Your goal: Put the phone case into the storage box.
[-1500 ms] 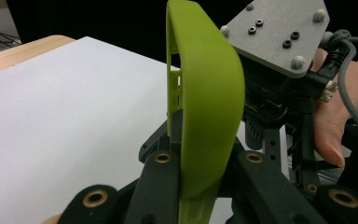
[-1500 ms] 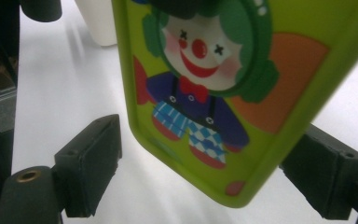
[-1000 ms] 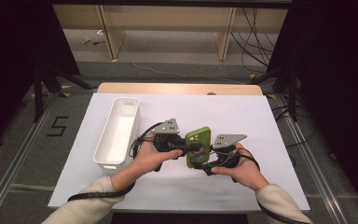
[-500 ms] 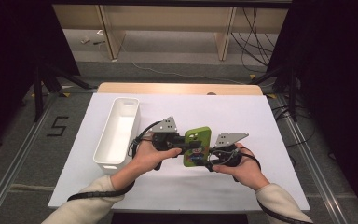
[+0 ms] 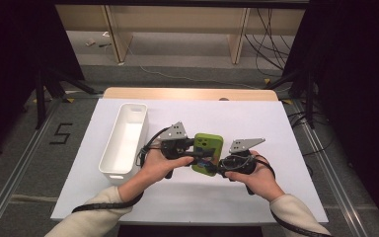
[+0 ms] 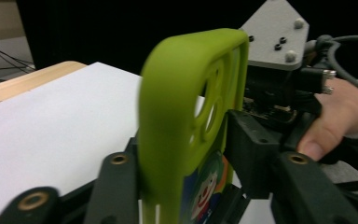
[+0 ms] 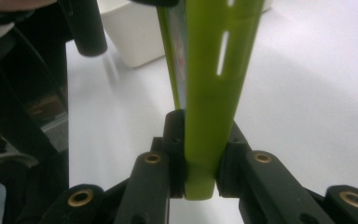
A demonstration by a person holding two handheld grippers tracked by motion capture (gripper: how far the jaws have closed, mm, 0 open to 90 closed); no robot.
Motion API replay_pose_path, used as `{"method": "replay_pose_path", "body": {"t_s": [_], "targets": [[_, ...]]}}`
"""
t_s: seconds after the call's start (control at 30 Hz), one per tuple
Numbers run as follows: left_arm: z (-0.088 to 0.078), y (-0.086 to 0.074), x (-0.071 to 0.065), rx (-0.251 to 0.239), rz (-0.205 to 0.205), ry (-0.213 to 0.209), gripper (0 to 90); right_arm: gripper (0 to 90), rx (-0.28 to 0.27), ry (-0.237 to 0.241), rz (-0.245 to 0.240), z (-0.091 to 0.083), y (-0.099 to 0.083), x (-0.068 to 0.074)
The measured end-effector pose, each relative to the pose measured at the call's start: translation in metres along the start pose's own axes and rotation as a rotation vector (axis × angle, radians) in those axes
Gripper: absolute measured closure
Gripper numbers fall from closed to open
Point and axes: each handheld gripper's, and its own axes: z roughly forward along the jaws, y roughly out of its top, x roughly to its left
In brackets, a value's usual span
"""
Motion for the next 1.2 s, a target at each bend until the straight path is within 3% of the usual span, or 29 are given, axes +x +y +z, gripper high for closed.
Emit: {"method": "replay_pose_path", "body": {"t_s": [0.03,0.07,0.1,0.23,0.33,0.43,0.57,0.77,0.97,1.2], "targets": [[0.000,0.000,-0.001,-0.001,0.001,0.010,48.5,78.0,0.000,-0.004,0.004,0.000,0.001,0.001],[0.001,0.000,-0.002,0.001,0.000,0.020,37.5,78.0,0.000,-0.018,0.009,0.000,0.003,0.003],[0.001,0.001,-0.002,0.010,0.009,0.042,37.5,78.0,0.000,-0.018,0.009,0.000,0.003,0.003],[-0.001,0.004,-0.002,0.011,0.023,0.112,17.8,78.1,-0.012,-0.081,0.055,-0.002,0.003,0.003],[-0.003,0.006,-0.001,0.000,0.020,0.153,13.8,78.0,-0.020,-0.110,0.070,-0.003,0.003,0.002],[-0.003,0.008,-0.002,-0.004,0.008,0.184,1.9,78.0,-0.028,-0.167,0.087,-0.004,0.004,0.001],[-0.002,0.012,-0.005,-0.007,-0.002,0.236,0.0,78.0,-0.027,-0.205,0.100,-0.001,0.005,0.000],[0.002,0.016,-0.009,-0.024,-0.005,0.241,0.0,78.0,-0.034,-0.247,0.108,0.002,0.007,0.000],[0.008,0.021,-0.011,-0.026,0.027,0.274,0.0,78.0,-0.034,-0.266,0.110,0.006,0.007,0.000],[0.013,0.024,-0.009,-0.033,0.024,0.300,0.0,78.0,-0.026,-0.280,0.112,0.011,0.008,0.002]]}}
